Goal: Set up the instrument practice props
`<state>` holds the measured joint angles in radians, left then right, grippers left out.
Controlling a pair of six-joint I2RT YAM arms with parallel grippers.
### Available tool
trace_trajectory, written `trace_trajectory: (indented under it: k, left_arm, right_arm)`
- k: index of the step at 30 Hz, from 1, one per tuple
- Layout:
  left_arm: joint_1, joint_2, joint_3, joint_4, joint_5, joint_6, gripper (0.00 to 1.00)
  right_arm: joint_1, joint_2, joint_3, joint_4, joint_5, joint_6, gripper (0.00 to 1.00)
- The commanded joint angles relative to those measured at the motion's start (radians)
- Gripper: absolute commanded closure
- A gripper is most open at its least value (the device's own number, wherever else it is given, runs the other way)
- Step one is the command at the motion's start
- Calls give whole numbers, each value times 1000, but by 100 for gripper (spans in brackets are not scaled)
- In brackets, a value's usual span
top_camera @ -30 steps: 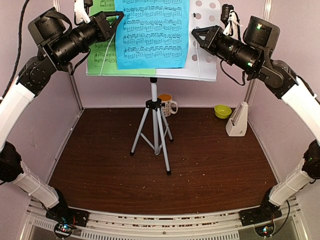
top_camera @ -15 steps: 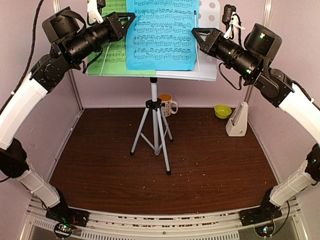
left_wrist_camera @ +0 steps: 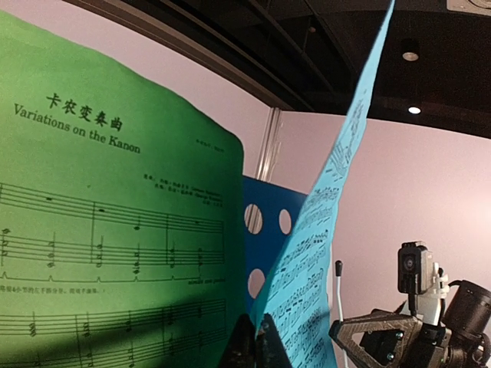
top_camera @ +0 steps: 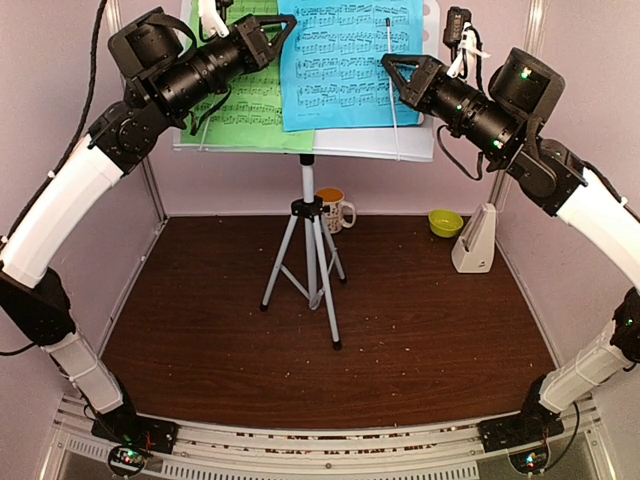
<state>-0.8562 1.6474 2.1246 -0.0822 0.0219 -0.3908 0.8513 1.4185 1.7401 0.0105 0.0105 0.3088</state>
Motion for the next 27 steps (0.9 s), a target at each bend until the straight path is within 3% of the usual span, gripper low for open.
trace_trajectory:
  k: [1,20,27]
  left_arm:
    - [4,52,49,19,59,-33,100]
    - [-12,56,107,-60,76,70,100]
    - [-12,94,215,-151,99,110,100]
  right_arm:
    - [-5,-27,-11,47,-32,-25,100]
    - [-5,-46,-45,68,-28,-46,100]
    - [-4,-45,-45,65,-39,-56,100]
